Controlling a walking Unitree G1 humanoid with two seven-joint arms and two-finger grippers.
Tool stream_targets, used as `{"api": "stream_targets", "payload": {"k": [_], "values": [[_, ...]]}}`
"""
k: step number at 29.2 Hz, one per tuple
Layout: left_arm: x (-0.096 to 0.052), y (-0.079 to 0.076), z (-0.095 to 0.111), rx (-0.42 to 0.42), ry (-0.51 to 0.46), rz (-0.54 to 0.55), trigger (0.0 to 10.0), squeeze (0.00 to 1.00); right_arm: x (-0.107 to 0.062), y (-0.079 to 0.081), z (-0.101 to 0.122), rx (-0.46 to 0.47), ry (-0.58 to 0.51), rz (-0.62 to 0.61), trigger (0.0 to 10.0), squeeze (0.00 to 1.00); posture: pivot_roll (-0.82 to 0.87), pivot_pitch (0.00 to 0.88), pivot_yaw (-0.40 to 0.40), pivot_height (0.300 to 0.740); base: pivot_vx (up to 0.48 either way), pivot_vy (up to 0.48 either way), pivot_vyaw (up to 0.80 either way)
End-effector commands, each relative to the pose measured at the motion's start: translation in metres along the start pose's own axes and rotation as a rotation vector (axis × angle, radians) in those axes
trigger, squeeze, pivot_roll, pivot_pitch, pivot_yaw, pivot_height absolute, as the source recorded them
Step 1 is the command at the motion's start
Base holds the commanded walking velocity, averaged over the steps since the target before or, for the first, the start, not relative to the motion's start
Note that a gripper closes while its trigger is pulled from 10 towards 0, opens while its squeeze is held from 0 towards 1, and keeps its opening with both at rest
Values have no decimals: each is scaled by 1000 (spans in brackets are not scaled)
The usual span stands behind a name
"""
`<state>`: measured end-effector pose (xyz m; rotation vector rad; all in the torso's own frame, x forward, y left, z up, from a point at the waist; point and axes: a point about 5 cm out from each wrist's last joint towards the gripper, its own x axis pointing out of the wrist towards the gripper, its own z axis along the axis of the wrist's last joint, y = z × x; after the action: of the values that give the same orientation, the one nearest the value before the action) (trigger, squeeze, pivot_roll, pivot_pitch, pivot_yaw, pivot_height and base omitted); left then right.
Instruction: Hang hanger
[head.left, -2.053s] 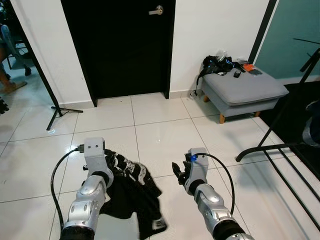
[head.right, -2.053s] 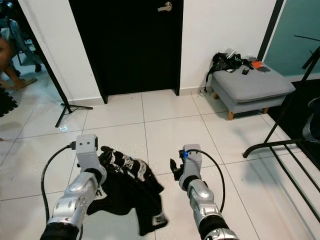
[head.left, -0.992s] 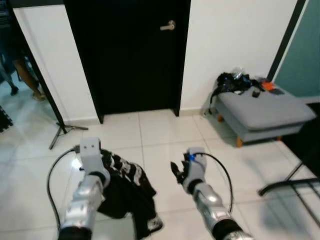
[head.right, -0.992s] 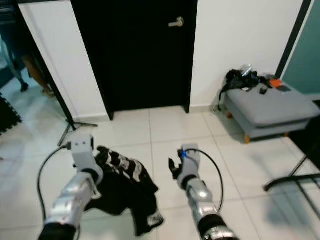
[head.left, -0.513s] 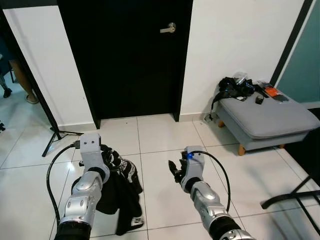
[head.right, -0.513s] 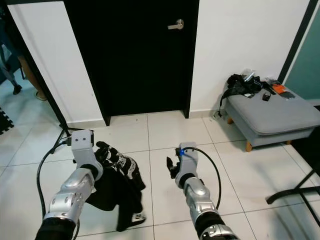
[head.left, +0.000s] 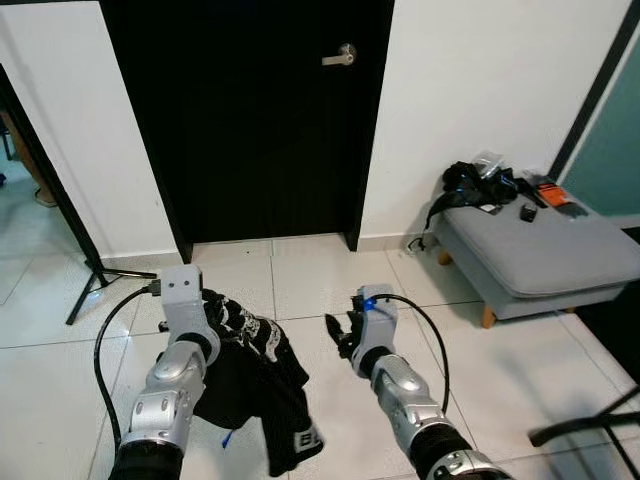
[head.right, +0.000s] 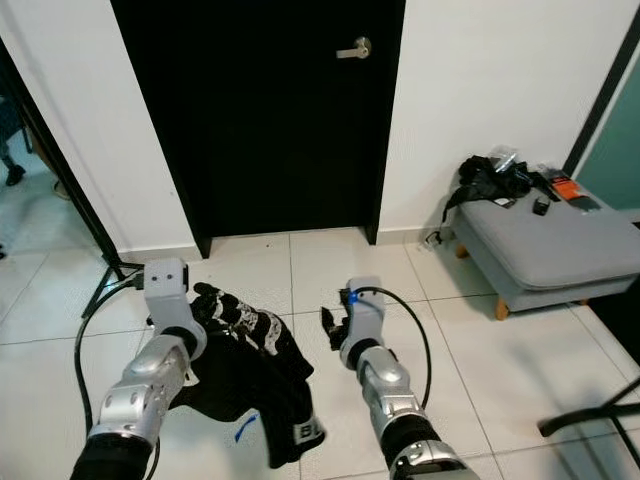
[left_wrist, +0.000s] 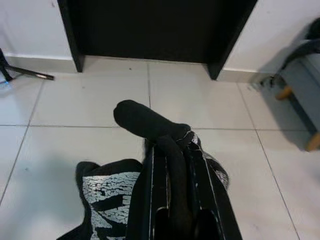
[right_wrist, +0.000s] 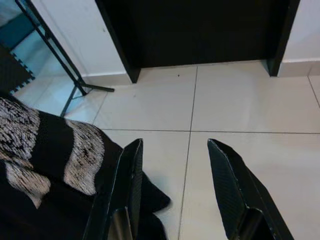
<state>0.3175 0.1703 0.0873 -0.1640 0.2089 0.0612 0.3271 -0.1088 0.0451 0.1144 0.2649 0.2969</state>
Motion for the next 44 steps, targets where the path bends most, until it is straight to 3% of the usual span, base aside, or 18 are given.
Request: {"api": "stream_targets", "payload": {"k": [1, 16, 22, 31, 44], "values": [[2, -5, 4, 17, -23, -29, 10000, 0, -1, 0, -2, -2, 14, 3, 10000, 0, 122, 30, 27, 740, 0, 0, 0], [2, -12, -3, 62, 9, -50, 10000, 0, -4, -9, -6, 29, 14, -55, 10000, 0, 116, 31, 75, 740, 0, 0, 0], [3, -14, -3, 66, 12, -52, 10000, 0, -8, -16, -13, 70, 53, -110, 10000, 0, 126, 31, 70, 740, 0, 0, -800], [-5, -11, -13, 70, 19, -21, 10000, 0, -10, -31, -12, 11, 61, -256, 10000, 0, 154, 41, 29, 740, 0, 0, -800], [-7, -8, -19, 65, 31, 12, 10000, 0, -6, -23, -11, -66, 100, -174, 10000, 0, 130, 30, 12, 740, 0, 0, -800]]}}
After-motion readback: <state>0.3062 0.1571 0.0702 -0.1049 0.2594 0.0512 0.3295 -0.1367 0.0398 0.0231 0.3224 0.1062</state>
